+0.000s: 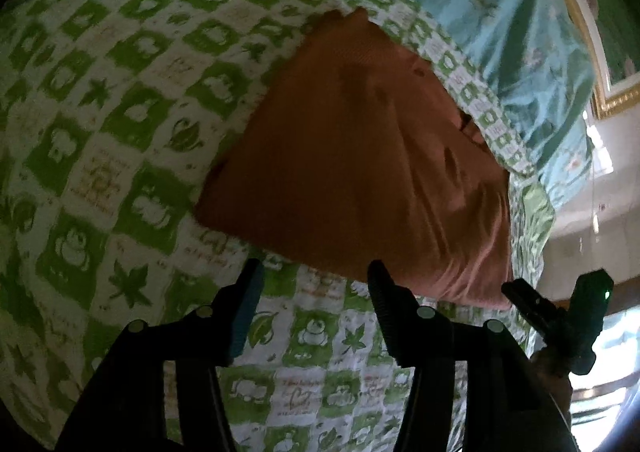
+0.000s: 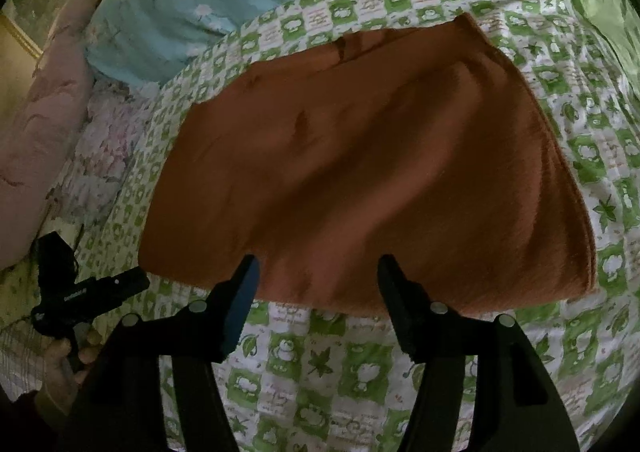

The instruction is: Fold small clothes

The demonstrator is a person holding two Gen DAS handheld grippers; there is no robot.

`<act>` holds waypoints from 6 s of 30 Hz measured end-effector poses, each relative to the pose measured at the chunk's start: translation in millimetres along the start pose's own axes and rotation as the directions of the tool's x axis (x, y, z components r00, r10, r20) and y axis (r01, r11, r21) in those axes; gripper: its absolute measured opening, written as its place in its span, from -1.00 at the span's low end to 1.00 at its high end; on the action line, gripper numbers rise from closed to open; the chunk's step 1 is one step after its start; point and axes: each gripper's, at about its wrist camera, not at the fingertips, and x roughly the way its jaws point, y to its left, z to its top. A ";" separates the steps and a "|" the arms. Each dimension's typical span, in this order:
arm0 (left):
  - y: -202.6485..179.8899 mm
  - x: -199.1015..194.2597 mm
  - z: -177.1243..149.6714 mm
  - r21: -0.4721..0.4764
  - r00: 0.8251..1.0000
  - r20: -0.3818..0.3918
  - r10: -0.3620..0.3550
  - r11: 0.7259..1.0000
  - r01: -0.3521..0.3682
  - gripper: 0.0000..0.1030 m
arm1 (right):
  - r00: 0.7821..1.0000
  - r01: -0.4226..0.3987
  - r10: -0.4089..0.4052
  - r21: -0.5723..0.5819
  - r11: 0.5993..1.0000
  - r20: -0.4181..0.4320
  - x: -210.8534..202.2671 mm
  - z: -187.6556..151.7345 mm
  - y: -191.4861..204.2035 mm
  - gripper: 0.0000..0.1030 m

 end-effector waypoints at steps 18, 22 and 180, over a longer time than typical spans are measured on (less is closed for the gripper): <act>23.3 37.4 31.7 -0.216 0.990 0.136 -0.023 0.975 0.052 0.09 | 0.999 -0.024 0.024 -0.008 1.000 -0.025 -8.5 7.8 -13.2 0.24; 14.3 43.7 43.7 -0.192 0.987 0.161 -0.020 0.980 0.051 -0.52 | 0.999 -0.029 0.029 0.003 1.000 -0.030 -7.1 13.4 -22.0 0.24; -18.6 21.0 47.3 0.083 0.999 0.034 0.017 0.996 -0.019 0.07 | 0.953 -0.271 0.261 -0.048 0.961 -0.155 104.0 74.6 24.6 -0.08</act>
